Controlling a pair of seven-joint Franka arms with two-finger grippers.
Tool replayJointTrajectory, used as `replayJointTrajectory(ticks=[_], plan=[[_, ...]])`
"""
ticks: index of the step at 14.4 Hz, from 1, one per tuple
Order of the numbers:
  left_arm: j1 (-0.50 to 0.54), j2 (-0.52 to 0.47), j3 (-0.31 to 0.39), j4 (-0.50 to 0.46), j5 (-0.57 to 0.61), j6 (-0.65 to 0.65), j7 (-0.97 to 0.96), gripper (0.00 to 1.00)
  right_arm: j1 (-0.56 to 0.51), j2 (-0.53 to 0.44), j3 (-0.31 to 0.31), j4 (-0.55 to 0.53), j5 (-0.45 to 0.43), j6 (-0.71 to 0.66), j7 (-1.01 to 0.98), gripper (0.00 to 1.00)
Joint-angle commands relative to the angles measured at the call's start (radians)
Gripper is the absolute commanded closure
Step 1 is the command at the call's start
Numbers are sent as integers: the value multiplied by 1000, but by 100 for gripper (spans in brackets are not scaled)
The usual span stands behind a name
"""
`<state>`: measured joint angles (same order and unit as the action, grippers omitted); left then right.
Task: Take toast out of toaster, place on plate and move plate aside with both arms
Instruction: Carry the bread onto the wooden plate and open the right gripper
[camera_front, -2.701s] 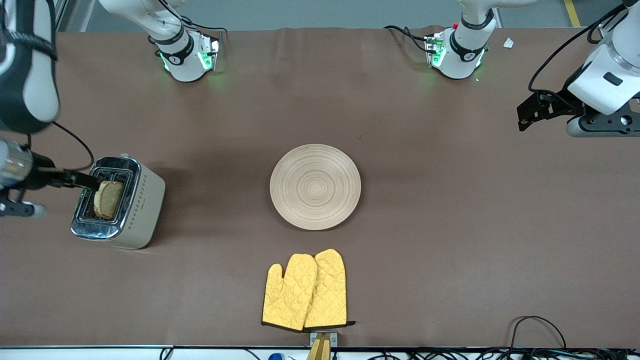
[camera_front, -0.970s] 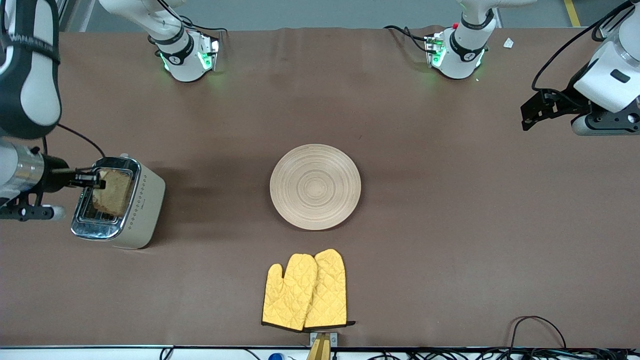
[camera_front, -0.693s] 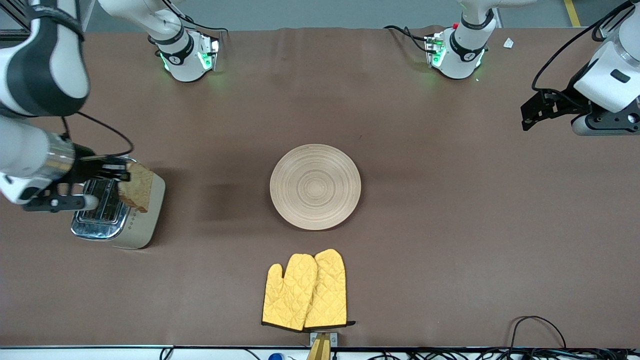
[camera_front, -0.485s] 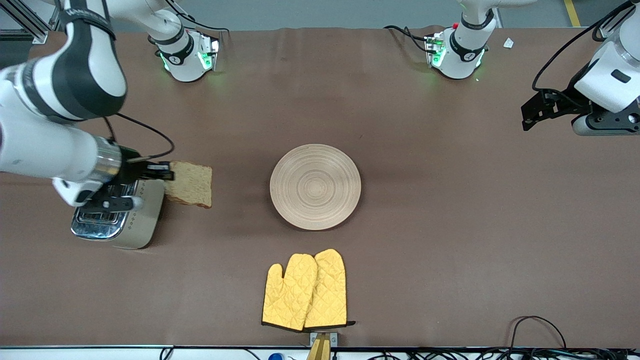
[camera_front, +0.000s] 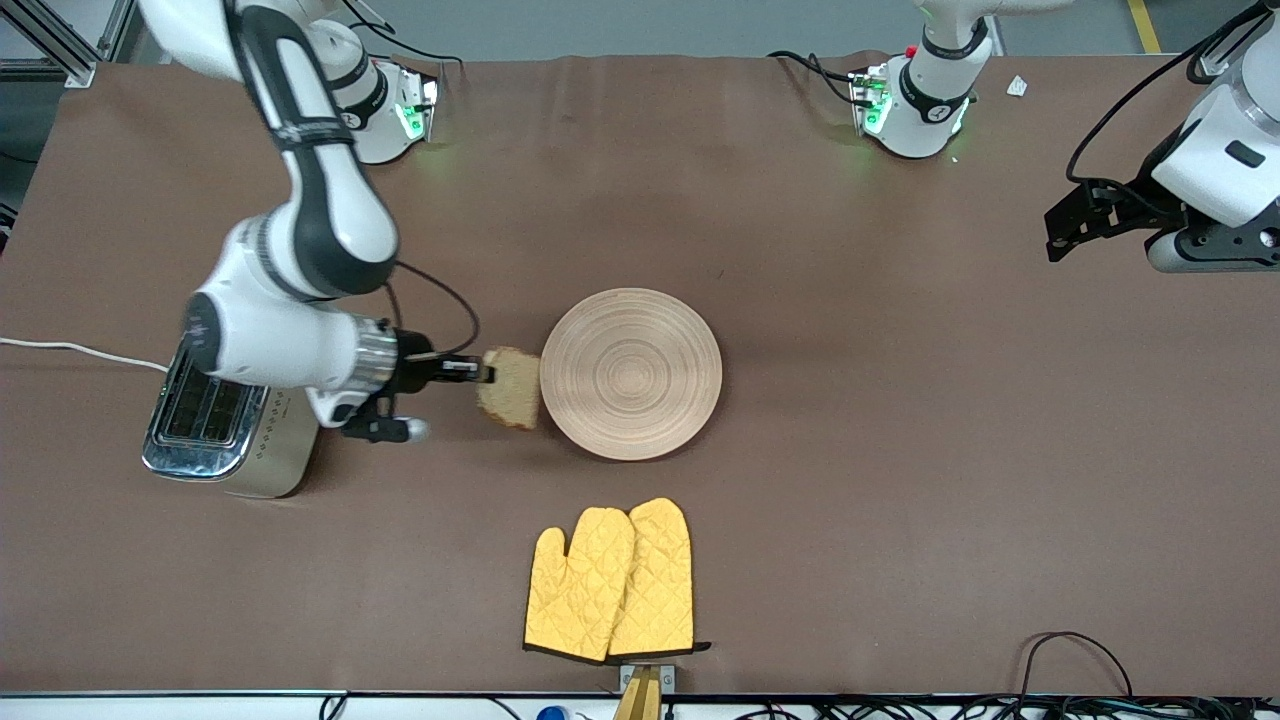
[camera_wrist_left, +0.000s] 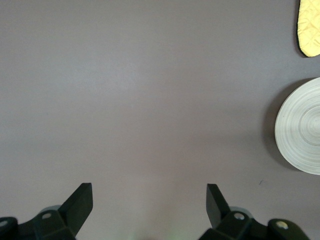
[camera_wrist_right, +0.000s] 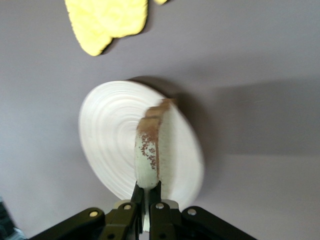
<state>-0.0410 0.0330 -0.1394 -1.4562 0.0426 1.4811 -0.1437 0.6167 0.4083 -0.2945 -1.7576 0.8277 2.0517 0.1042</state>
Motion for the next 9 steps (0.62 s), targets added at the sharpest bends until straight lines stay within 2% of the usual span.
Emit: replayJointTrajectory(ticks=[1, 3, 7, 8, 9], plan=[[6, 5, -2, 7, 8, -10, 16, 0, 72, -11, -11, -78, 179, 85, 15, 93], [4, 7, -2, 7, 8, -10, 15, 0, 103, 29, -12, -77, 310, 88, 14, 93], [3, 8, -3, 0, 6, -10, 15, 0, 159, 110, -14, -80, 343, 137, -1, 83], [0, 8, -5, -7, 6, -10, 13, 0, 161, 113, -14, -82, 338, 139, -5, 73], [-2, 8, -5, -10, 3, -10, 4, 0, 163, 119, -15, -82, 332, 139, -11, 53]])
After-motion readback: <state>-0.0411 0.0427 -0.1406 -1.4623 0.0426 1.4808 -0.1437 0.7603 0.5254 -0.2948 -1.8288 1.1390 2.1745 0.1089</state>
